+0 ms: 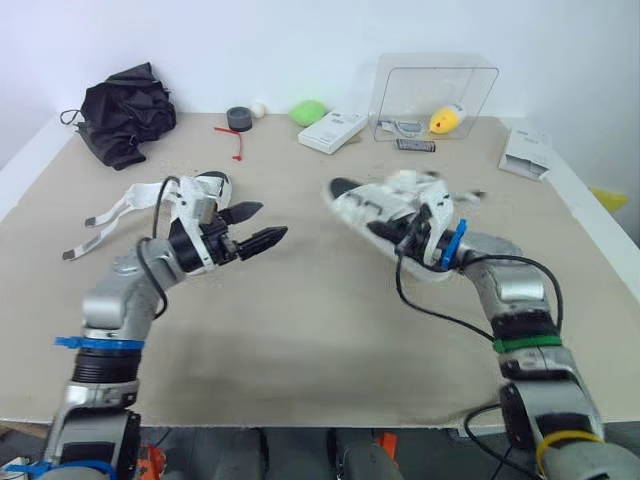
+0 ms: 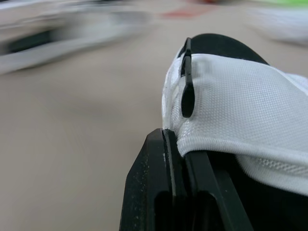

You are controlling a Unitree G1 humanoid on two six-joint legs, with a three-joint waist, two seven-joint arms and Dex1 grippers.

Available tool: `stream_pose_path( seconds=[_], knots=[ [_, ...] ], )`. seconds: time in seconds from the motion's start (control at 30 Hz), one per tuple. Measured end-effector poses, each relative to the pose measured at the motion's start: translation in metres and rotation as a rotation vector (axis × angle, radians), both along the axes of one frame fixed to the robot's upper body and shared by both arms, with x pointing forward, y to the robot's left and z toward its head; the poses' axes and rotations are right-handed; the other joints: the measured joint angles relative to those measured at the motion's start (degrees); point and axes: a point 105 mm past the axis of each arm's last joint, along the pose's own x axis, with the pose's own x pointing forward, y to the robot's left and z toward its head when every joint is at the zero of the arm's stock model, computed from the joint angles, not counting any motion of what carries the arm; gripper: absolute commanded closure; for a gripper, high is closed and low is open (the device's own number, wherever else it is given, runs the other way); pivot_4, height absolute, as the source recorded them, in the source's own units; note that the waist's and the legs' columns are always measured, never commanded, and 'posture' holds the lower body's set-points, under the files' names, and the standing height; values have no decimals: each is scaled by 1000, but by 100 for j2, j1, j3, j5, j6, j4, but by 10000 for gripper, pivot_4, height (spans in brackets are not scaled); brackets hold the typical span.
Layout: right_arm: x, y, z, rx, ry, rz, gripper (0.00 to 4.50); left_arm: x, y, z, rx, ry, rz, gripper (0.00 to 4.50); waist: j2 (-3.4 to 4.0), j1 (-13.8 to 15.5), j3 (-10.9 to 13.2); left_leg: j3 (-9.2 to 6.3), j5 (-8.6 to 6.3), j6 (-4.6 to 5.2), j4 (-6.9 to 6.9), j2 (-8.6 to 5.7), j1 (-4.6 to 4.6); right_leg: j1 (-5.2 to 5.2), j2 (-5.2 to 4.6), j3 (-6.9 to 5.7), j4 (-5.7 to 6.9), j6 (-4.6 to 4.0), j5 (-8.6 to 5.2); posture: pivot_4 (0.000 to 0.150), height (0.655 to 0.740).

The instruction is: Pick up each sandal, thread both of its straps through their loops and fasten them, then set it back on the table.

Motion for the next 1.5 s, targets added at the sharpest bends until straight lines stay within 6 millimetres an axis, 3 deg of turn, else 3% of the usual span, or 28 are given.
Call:
stream_pose_path(
  seconds=[0.1,0.17,0.3,0.4,0.5,0.63,0.67,0.87,1.03,1.5],
  knots=[
    [-29,15,-5,-65,26,170,43551,-8,8,3,39,11,-52,0,0,1,0,-2,1,0,5,0,-3,-2,0,-2,1,9,-6,1500,7400],
    [-55,23,-21,-145,65,313,43551,-15,19,5,106,8,-80,0,-1,3,0,-6,1,-1,9,1,-3,0,0,-8,1,28,-24,1500,7400],
    [-68,32,-38,-215,91,401,43551,-31,23,-5,181,35,-171,0,-1,9,0,4,6,-3,17,3,0,-2,-6,-8,3,24,-22,1500,7400],
    [-62,38,-38,-222,74,408,45000,-38,20,-12,193,58,-229,8943,-2,10,1,4,12,-5,24,8,0,-2,-4,-14,5,18,-15,1500,7400],
    [-57,40,-38,-217,73,399,45000,-42,20,-15,210,67,-262,24435,-2,13,1,0,13,-5,23,10,1,-3,-1,-18,9,16,-16,1500,7400],
    [-55,41,-41,-216,76,396,45000,-48,18,-38,307,93,-313,42732,-2,22,1,-3,13,-6,19,10,-4,-7,1,-18,12,13,-23,1500,7400],
    [-55,41,-41,-216,76,396,45000,-48,17,-43,328,90,-324,44219,-2,23,1,-4,13,-6,19,10,-6,-9,1,-18,12,13,-23,1500,7400],
    [-58,38,-46,-212,93,389,45000,-26,7,-65,438,-49,-300,44219,-3,44,0,-5,13,-5,25,6,-7,-6,0,-19,15,14,-21,1500,7400],
    [-59,39,-46,-211,94,394,45000,-22,-2,-78,514,-120,-352,44219,-3,37,-1,-4,13,-5,25,7,-8,-7,2,-17,15,14,-21,1500,7400],
    [-53,38,-46,-218,109,394,45000,-3,-20,-88,572,-262,-362,44219,-3,38,-1,-9,16,0,40,4,38,41,4,-18,31,18,-17,1500,7400]
  ],
)
